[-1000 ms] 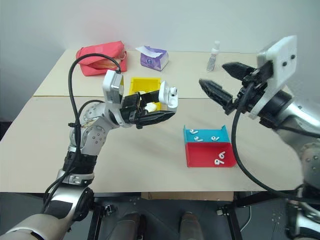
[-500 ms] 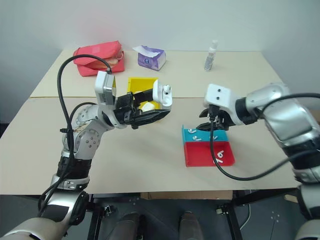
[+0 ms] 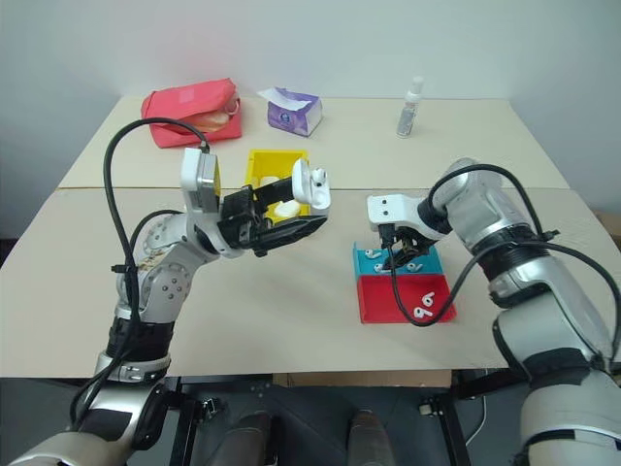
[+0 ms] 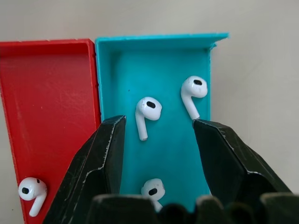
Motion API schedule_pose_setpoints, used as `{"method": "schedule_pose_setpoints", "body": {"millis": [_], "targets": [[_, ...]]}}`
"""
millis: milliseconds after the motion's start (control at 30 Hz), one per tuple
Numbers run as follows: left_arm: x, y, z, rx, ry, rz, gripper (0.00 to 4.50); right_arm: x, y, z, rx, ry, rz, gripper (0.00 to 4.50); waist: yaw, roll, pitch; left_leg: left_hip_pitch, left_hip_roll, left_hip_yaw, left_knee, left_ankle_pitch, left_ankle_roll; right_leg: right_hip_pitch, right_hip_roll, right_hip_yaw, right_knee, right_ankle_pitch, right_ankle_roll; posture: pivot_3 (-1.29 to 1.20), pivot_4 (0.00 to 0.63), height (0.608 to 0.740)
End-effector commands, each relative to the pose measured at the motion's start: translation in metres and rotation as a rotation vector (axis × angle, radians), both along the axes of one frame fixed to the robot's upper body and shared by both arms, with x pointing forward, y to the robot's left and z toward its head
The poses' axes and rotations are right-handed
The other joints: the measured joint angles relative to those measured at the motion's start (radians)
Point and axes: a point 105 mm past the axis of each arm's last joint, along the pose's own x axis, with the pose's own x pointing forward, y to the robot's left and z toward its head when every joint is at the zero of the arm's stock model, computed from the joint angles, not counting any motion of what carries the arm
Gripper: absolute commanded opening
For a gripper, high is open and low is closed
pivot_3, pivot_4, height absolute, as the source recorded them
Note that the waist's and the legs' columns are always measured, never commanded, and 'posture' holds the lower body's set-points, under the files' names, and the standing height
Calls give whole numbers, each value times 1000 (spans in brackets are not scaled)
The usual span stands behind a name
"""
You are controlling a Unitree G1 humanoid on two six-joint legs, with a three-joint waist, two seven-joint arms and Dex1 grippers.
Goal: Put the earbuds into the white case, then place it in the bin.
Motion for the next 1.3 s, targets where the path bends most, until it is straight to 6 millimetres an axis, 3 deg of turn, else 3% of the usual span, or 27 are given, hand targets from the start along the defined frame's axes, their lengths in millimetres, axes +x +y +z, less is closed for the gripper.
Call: {"method": "schedule_pose_setpoints", "body": {"millis": [33, 400, 567, 700, 1133, 1300], "targets": [[-8, 3, 10, -22, -36, -6, 2768, 5, 0, 11, 3, -24, 13, 2764, 0, 0, 0, 0, 0, 0, 0, 0, 0, 0, 0, 0, 0, 0, 0, 0, 150, 740], [-8, 3, 10, -23, -40, 9, 2768, 8, 3, 2, -4, -13, 12, 2764, -1, 0, 0, 0, 0, 0, 0, 1, -2, 0, 0, 0, 2, 0, 0, 0, 150, 740], [-6, 4, 10, -21, -42, 14, 2768, 8, 3, 6, 11, -26, 22, 2764, -1, 0, 0, 0, 0, 0, 0, 1, -2, 0, 0, 0, 2, 0, 0, 0, 150, 740], [-5, 4, 10, -19, -41, 17, 2768, 6, 2, 4, 12, -23, 31, 1958, -1, 0, 0, 0, 0, 0, 0, 1, -2, 0, 0, 0, 2, 0, 0, 0, 150, 740], [-5, 5, 9, -16, -38, 16, 2768, 3, 8, 2, 25, 17, 27, 1958, -1, 0, 0, 0, 0, 0, 0, 1, -2, 0, 0, 0, 2, 0, 0, 0, 150, 740], [-6, 4, 9, -12, -38, 15, 2768, 9, 9, 18, 77, -8, -49, 1958, -1, 0, 0, 0, 0, 0, 0, 1, -2, 0, 0, 0, 2, 0, 0, 0, 150, 740]]}}
